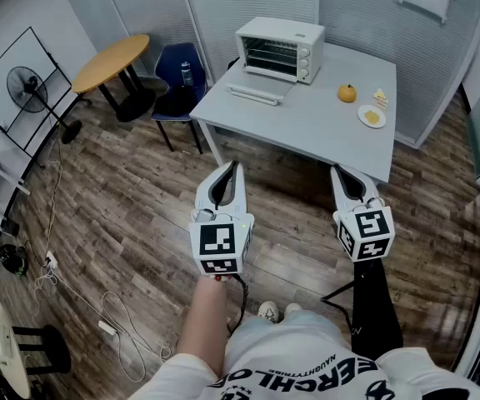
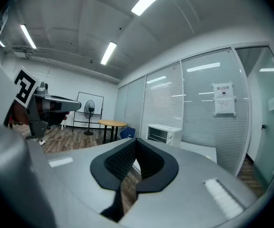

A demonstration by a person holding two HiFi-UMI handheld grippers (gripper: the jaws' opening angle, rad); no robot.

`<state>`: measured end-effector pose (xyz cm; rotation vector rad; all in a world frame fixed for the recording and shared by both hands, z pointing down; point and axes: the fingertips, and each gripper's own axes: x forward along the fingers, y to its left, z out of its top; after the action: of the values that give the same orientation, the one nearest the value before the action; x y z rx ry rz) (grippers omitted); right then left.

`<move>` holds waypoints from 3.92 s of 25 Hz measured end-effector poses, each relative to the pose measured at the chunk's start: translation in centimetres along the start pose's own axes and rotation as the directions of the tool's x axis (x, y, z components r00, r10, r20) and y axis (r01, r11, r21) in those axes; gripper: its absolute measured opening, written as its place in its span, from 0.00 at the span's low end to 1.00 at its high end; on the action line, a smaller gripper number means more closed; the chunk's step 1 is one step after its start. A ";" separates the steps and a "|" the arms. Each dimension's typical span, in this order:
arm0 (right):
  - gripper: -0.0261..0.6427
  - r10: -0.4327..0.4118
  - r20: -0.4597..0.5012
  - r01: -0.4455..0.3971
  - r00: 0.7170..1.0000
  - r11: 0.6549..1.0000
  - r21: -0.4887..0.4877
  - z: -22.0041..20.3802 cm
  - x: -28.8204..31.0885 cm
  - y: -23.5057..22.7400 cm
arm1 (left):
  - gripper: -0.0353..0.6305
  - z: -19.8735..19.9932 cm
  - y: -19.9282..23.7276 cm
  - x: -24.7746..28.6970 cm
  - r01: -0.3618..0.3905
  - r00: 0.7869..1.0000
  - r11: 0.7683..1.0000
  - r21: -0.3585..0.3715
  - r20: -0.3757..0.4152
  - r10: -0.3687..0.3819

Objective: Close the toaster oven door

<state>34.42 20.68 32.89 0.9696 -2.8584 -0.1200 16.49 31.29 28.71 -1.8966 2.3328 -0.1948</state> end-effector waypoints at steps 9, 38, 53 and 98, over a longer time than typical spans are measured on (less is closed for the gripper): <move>0.04 0.030 0.034 -0.029 0.999 0.999 -0.027 -1.1 -1.5 -2.6 | 0.14 0.1 -3.7 0.9 -0.012 1.000 1.000 -0.004 0.020 0.012; 0.04 0.074 0.096 -0.068 0.993 0.995 -0.070 0.7 16.9 -4.8 | 0.14 -3.6 6.6 17.2 0.016 0.999 0.998 0.066 0.029 -0.018; 0.04 0.043 0.031 -0.041 0.999 0.997 -0.068 0.5 30.6 -2.4 | 0.14 -5.7 15.8 25.0 0.075 0.995 0.997 0.035 0.067 -0.077; 0.04 0.048 0.076 -0.042 0.996 0.996 -0.076 1.3 64.7 -11.3 | 0.14 -13.3 26.9 56.2 0.114 0.993 0.993 0.042 -0.048 -0.112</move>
<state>-9.93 -27.67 36.06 0.9055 -2.9205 -0.2638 -23.16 -18.03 35.92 -2.0247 2.2305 -0.3025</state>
